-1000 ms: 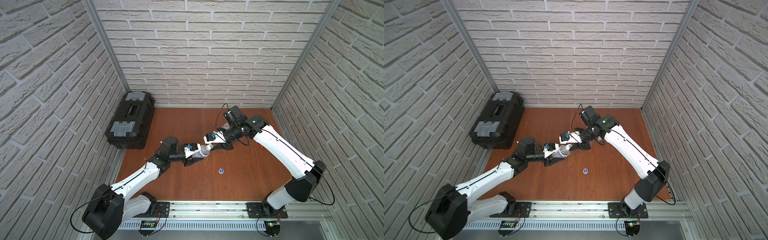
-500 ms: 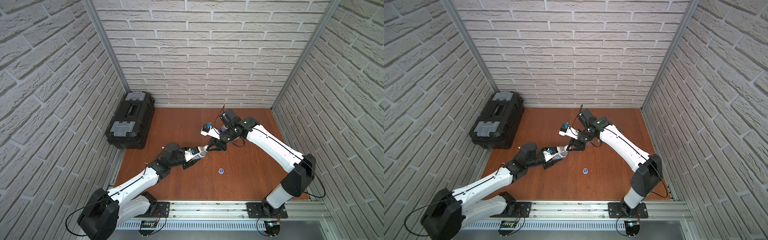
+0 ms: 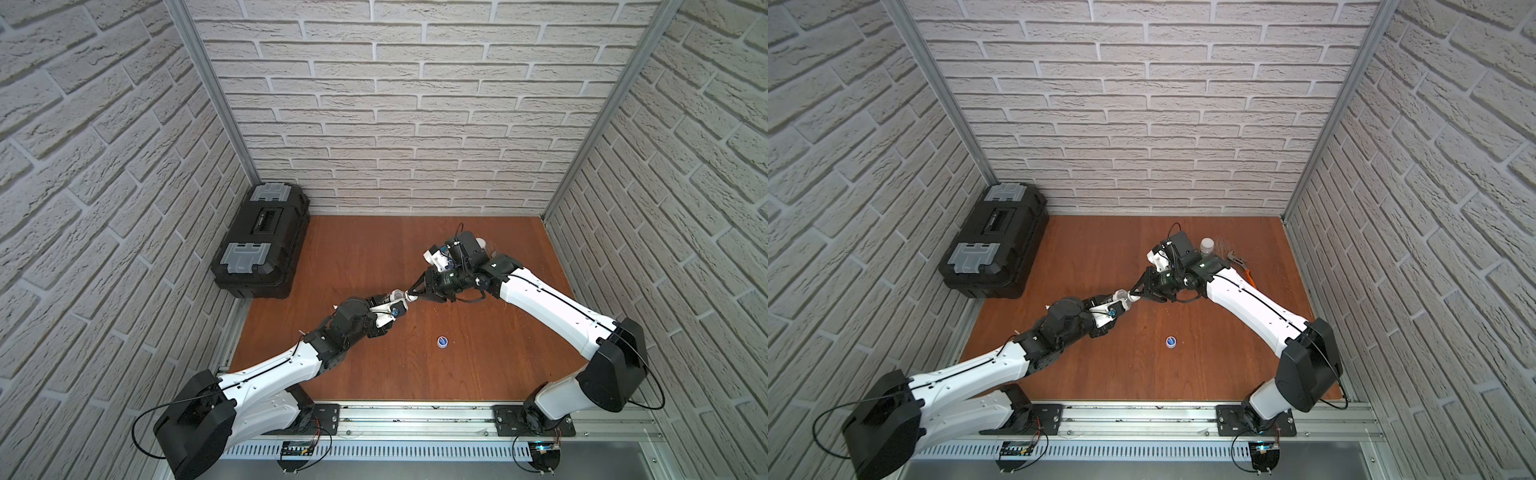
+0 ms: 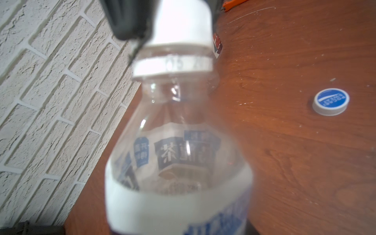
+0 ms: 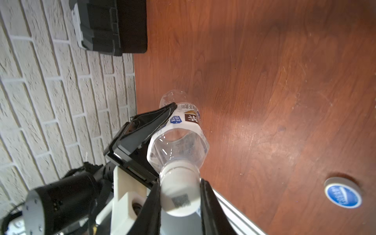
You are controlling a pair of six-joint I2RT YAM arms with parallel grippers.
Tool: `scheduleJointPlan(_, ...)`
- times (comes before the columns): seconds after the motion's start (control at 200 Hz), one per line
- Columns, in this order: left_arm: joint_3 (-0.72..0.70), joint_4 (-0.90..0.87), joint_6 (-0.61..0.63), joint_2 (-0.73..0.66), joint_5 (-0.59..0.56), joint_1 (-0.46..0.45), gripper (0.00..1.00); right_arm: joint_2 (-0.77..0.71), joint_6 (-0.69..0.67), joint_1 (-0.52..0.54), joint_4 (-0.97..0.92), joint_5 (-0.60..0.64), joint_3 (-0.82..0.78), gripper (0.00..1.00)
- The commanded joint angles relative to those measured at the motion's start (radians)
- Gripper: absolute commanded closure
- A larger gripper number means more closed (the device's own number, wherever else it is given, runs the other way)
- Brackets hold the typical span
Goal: Screw on the bottle caps
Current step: Screw the bottle cap onto the plastic bottle.
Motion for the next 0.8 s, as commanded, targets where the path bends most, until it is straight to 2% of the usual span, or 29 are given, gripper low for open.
scheduleJointPlan(0.0, 0.018, 0.211, 0.093, -0.007, 0.070, -0.055, 0.63, -0.030, 0.170, 0.006, 0.104, 0.168, 0.015, 0.69)
scheduleJointPlan(0.095, 0.023, 0.141, 0.065, 0.018, 0.086, -0.034, 0.62, -0.071, 0.042, -0.006, 0.040, 0.229, 0.084, 0.54)
scheduleJointPlan(0.165, 0.029, 0.094, 0.016, 0.035, 0.144, 0.008, 0.62, -0.095, -0.097, -0.023, -0.007, 0.268, 0.136, 0.48)
scheduleJointPlan(0.245, 0.030, 0.061, -0.032, 0.046, 0.247, 0.063, 0.62, -0.131, -0.351, -0.031, -0.014, 0.307, 0.162, 0.38)
scheduleJointPlan(0.325, 0.050, 0.007, -0.062, 0.049, 0.380, 0.115, 0.61, -0.167, -0.616, -0.031, 0.005, 0.292, 0.155, 0.31)
scheduleJointPlan(0.365, 0.065, -0.018, -0.076, 0.051, 0.432, 0.138, 0.61, -0.185, -0.744, -0.032, -0.003, 0.269, 0.149, 0.31)
scheduleJointPlan(0.455, 0.097, -0.063, -0.090, 0.062, 0.580, 0.193, 0.61, -0.214, -1.122, -0.034, -0.051, 0.169, 0.127, 0.31)
scheduleJointPlan(0.515, 0.123, -0.101, -0.087, 0.079, 0.670, 0.222, 0.61, -0.244, -1.303, -0.033, -0.049, 0.119, 0.078, 0.31)
scheduleJointPlan(0.62, 0.172, -0.159, -0.078, 0.118, 0.739, 0.244, 0.62, -0.263, -1.644, -0.031, -0.122, 0.005, 0.038, 0.30)
scheduleJointPlan(0.695, 0.194, -0.182, -0.077, 0.142, 0.758, 0.251, 0.61, -0.252, -1.807, -0.030, -0.187, -0.034, 0.050, 0.33)
scheduleJointPlan(0.795, 0.206, -0.192, -0.073, 0.149, 0.785, 0.251, 0.62, -0.232, -1.967, -0.025, -0.226, -0.012, 0.056, 0.36)
